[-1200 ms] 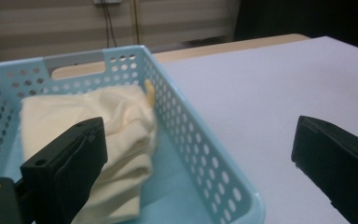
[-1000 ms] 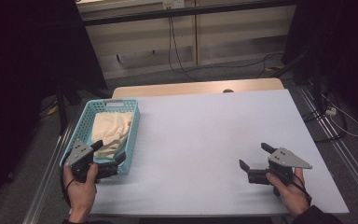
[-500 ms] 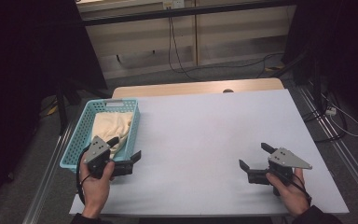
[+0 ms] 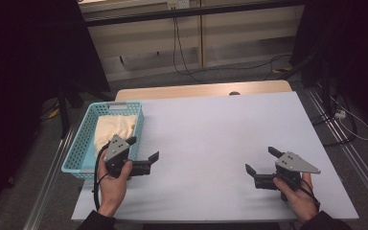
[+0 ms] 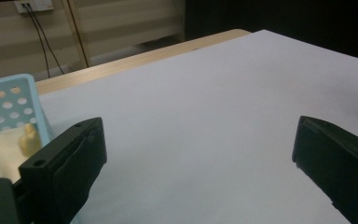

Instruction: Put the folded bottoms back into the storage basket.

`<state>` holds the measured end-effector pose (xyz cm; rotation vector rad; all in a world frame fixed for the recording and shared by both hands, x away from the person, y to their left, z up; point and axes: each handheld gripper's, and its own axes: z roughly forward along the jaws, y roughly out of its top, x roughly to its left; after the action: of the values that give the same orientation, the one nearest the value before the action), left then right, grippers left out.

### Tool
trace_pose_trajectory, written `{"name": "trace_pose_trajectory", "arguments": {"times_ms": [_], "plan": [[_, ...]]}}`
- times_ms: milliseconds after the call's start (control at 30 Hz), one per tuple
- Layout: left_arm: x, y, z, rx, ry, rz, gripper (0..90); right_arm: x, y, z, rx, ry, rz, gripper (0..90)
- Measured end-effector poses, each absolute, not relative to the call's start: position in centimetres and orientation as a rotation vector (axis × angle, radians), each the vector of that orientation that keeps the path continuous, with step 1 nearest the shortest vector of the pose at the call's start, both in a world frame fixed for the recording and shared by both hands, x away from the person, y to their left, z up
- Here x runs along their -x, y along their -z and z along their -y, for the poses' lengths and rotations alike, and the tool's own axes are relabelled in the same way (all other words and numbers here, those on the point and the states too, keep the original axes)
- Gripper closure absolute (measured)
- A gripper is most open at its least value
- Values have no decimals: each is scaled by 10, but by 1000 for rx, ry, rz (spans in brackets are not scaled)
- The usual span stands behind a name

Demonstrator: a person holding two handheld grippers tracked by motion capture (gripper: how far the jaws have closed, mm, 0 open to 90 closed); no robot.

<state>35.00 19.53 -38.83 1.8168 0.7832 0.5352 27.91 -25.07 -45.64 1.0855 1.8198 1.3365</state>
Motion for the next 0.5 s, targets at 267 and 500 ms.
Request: {"name": "trace_pose_trajectory", "arguments": {"times_ms": [267, 500], "plan": [[-357, 394, -174, -1830, -499, -765, 29, -279, 456, 251, -1087, -1337, -1817, 12], [-365, 397, -161, -1820, -451, -772, 31, -279, 456, 252, -1088, -1337, -1816, 12]]}}
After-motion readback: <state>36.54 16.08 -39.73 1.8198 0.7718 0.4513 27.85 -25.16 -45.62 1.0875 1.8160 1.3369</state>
